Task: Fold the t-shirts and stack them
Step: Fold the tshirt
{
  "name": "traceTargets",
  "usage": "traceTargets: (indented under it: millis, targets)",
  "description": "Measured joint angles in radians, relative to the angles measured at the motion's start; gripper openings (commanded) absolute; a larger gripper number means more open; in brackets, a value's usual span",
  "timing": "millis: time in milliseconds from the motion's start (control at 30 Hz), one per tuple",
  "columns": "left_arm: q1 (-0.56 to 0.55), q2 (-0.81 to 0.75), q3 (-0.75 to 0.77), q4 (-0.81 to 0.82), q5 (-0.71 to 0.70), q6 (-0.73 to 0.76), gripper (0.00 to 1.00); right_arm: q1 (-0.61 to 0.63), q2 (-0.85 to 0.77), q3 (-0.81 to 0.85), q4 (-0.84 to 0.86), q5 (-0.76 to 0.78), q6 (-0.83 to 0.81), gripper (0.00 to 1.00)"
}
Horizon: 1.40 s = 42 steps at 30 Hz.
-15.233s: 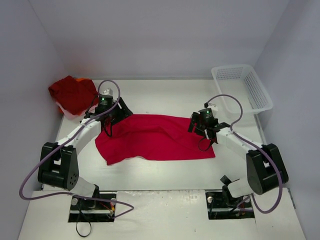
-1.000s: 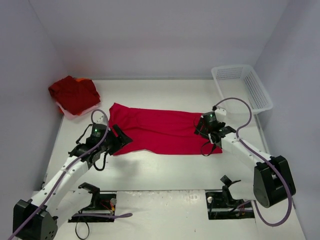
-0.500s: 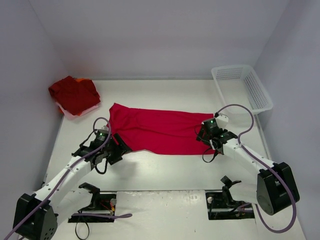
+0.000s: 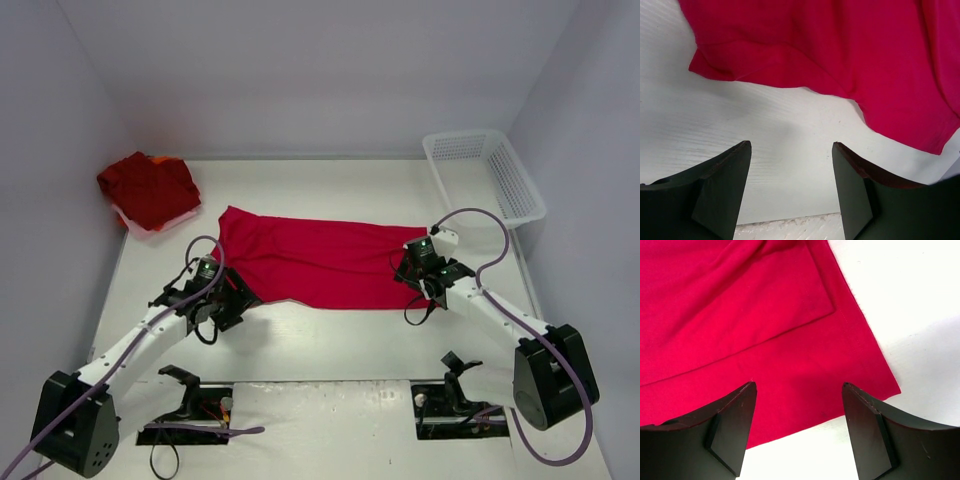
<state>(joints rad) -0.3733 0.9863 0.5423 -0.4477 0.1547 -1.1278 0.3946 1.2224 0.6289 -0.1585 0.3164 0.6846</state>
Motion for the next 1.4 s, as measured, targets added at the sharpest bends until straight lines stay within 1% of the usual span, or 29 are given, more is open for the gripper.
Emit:
traceTargets:
  millis: [167, 600, 767, 1100, 1233, 1400]
  targets:
    - [0.000, 0.048, 0.000, 0.017, 0.001, -0.008, 0.61, 0.000, 0.001, 0.000, 0.000, 0.009, 0.000, 0.66]
    - [0.011, 0.118, -0.012, 0.071, 0.002, -0.017, 0.61, 0.000, 0.008, 0.000, -0.003, 0.028, 0.000, 0.65]
    - [0.053, 0.151, -0.012, 0.082, 0.011, -0.010, 0.61, 0.000, 0.014, 0.000, -0.003, 0.029, 0.000, 0.65]
    - [0.187, 0.164, -0.011, 0.101, 0.055, 0.039, 0.62, 0.000, 0.014, 0.000, -0.003, 0.036, 0.000, 0.64]
    - [0.197, 0.180, -0.005, 0.096, 0.051, 0.066, 0.62, 0.000, 0.014, 0.000, -0.004, 0.037, 0.000, 0.64]
    - [0.197, 0.240, 0.018, 0.117, 0.058, 0.080, 0.62, 0.000, 0.014, 0.000, -0.004, 0.038, 0.000, 0.64]
